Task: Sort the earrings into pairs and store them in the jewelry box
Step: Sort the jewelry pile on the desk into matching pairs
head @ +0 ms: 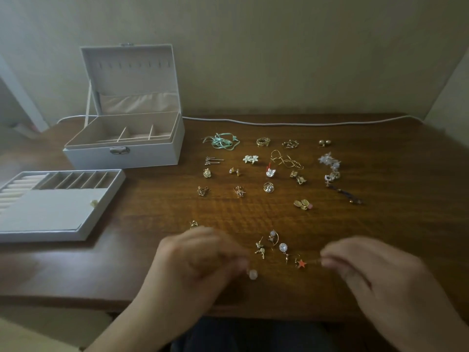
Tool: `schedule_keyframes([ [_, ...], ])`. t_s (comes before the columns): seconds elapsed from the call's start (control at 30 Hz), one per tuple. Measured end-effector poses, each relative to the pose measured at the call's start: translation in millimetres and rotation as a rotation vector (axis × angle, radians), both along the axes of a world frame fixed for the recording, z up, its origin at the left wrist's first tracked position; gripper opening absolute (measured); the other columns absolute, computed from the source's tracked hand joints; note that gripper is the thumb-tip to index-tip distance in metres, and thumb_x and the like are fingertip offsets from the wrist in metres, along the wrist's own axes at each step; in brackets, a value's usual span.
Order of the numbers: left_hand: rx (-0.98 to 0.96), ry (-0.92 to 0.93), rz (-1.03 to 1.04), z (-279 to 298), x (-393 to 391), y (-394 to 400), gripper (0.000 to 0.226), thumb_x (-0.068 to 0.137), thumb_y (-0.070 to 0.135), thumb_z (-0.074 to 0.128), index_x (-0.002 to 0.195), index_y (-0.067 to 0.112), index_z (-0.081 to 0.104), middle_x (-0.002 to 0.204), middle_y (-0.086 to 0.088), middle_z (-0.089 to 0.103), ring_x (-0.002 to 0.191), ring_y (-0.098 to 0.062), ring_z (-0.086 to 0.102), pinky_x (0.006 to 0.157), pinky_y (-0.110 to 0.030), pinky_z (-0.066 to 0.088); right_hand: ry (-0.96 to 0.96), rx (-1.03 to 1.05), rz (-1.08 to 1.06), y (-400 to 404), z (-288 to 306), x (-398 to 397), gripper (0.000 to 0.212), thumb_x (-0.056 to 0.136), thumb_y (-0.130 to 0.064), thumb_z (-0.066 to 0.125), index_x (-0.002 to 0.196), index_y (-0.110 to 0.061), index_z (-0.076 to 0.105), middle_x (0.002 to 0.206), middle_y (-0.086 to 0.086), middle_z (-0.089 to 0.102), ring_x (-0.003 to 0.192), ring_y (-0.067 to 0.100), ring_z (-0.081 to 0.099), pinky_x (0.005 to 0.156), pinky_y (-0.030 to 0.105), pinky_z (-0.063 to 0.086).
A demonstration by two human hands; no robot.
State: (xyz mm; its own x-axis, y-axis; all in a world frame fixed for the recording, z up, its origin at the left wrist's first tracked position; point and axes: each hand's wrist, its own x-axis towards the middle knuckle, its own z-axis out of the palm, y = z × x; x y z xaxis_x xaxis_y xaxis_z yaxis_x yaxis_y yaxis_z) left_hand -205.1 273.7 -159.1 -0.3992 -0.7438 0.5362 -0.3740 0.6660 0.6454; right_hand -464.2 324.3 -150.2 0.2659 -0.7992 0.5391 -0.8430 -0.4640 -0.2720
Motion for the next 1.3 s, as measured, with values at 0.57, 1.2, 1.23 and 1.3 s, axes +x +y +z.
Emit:
schedule_keyframes([
  [0.57,0.405,0.315,0.034,50,-58,-86,0.029,0.088,0.008,0.070,0.111,0.024,0.065,0.078,0.001,0.077,0.075,-0.013,0.075,0.064,-0.024,0.057,-0.393,0.355,-0.008,-105,69,33,0.008,0.079,-0.021,0.077,0.083,-0.029,0.077,0.082,-0.014,0.073,0.079,-0.005,0.066,0.065,0.010,0.047],
  [1.2,0.635,0.437,-0.079,33,26,-103,0.033,0.078,0.018,0.070,0.110,0.012,0.069,0.092,-0.013,0.074,0.087,-0.023,0.070,0.087,-0.038,0.055,-0.649,0.372,0.173,-146,74,105,0.020,0.075,-0.006,0.079,0.088,-0.020,0.073,0.078,-0.001,0.072,0.066,0.009,0.065,0.061,0.016,0.052],
  [1.23,0.618,0.406,-0.039,29,32,-103,0.023,0.080,0.017,0.071,0.103,0.014,0.073,0.090,-0.012,0.074,0.085,-0.023,0.069,0.088,-0.039,0.054,-0.695,0.420,0.188,-148,71,107,0.020,0.075,-0.004,0.078,0.087,-0.019,0.073,0.078,0.000,0.072,0.064,0.010,0.063,0.059,0.019,0.052],
  [1.3,0.563,0.316,0.053,24,43,-103,0.008,0.085,0.014,0.070,0.091,0.017,0.075,0.083,-0.008,0.074,0.080,-0.019,0.069,0.084,-0.036,0.054,-0.755,0.519,0.203,-150,64,111,0.019,0.075,0.000,0.077,0.087,-0.014,0.072,0.077,0.004,0.070,0.062,0.010,0.061,0.055,0.019,0.050],
])
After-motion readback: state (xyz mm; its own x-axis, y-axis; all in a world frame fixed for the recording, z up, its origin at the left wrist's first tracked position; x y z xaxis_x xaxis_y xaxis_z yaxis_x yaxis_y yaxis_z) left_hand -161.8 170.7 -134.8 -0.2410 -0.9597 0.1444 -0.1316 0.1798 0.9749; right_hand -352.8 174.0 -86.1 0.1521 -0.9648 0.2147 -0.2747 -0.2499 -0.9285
